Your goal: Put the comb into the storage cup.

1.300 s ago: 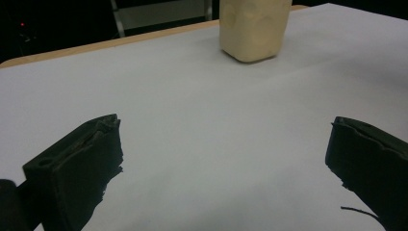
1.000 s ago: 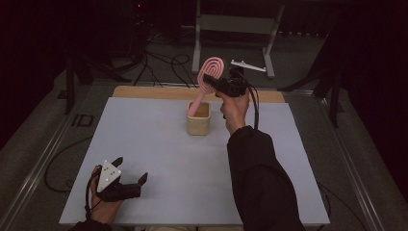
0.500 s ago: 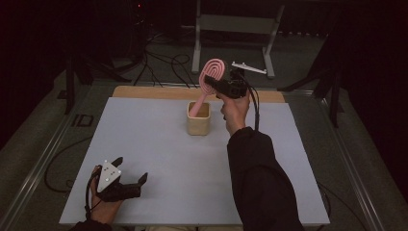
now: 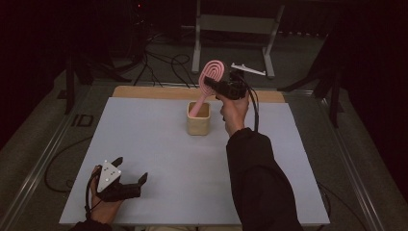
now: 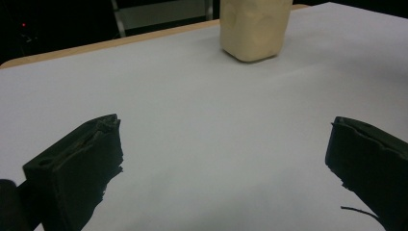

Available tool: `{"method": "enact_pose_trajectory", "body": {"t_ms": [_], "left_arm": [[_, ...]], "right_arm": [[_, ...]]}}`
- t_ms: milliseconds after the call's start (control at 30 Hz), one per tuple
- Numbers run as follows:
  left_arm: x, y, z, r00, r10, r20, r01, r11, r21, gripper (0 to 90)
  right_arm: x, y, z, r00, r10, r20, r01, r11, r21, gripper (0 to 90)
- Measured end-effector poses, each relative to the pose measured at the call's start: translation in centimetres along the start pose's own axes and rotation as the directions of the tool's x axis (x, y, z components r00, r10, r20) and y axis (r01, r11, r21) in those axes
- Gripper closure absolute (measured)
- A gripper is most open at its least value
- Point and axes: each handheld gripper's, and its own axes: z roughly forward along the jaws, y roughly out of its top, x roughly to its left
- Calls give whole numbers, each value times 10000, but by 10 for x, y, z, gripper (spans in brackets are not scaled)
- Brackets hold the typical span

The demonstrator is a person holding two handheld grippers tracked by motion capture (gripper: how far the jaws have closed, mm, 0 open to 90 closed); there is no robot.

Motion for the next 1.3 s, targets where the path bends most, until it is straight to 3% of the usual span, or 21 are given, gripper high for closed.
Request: {"method": "enact_pose_trajectory", "body": {"t_ms": [1300], "left_arm": [[0, 0, 0, 10000, 13, -16, -13, 10000, 20, 0]], "right_arm": [[-10, -21, 7, 9993, 323, 165, -326, 9993, 165, 638]]}}
